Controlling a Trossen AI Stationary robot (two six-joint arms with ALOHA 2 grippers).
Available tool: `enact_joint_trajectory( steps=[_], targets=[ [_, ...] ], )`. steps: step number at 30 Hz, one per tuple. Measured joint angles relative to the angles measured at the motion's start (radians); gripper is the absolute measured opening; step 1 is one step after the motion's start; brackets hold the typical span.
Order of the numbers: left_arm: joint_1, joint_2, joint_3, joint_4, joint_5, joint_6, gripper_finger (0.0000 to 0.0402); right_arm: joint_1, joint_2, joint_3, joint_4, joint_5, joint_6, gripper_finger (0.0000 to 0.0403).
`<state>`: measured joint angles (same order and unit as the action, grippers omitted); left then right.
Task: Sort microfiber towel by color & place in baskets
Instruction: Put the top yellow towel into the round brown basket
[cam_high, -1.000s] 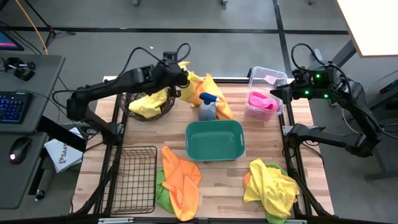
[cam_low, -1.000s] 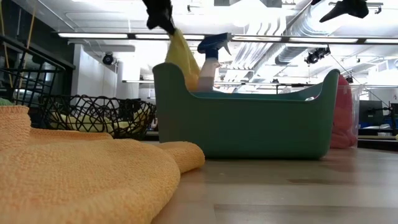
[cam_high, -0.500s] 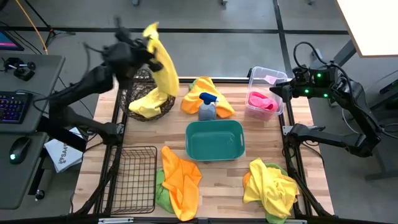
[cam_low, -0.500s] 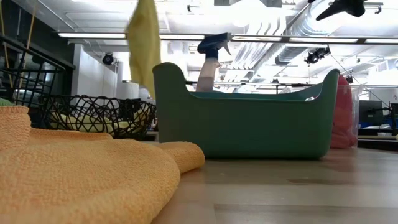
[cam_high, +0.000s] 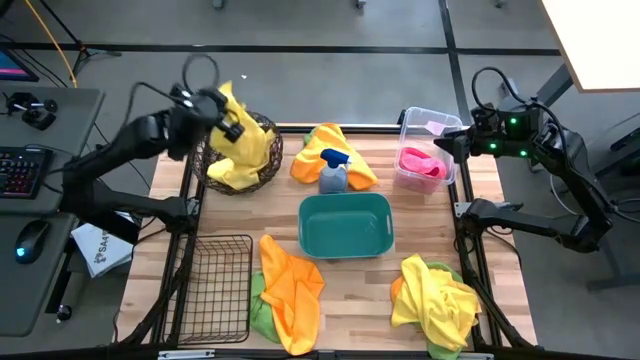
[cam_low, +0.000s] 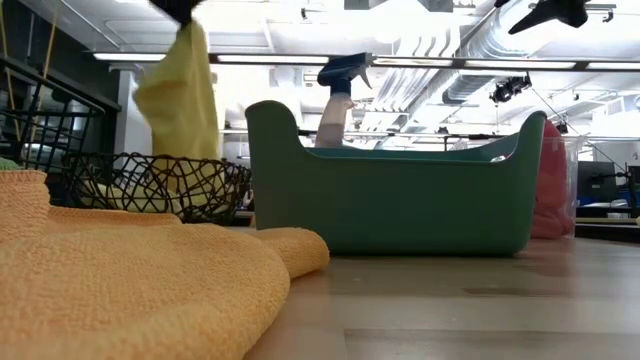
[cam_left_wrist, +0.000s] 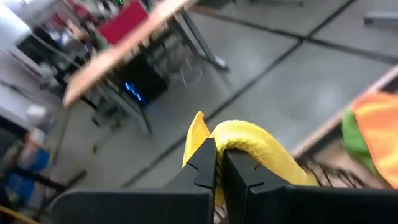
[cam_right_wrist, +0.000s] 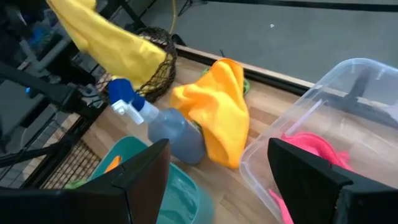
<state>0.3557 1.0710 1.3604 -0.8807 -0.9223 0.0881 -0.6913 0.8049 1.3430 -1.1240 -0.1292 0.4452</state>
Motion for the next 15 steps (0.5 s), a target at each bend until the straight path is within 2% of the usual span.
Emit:
enact_joint_trajectory(
  steps=[6,9,12,15],
  targets=[
    [0.001,-0.029,-0.301,-0.010,0.073,-0.263,0.0000,0.000,0.000,0.000,0.000,0.014,0.025,0.0265],
    [0.022,-0.033,-0.442,-0.008,0.160,-0.374,0.0000,0.000,0.000,0.000,0.000,0.013,0.025,0.0265],
    [0.067,-0.029,-0.546,-0.005,0.248,-0.436,0.0000,0.000,0.000,0.000,0.000,0.020,0.025,0.0265],
    [0.131,-0.028,-0.593,0.019,0.293,-0.440,0.0000,0.000,0.001,0.000,0.000,0.023,0.023,0.0265]
  ],
)
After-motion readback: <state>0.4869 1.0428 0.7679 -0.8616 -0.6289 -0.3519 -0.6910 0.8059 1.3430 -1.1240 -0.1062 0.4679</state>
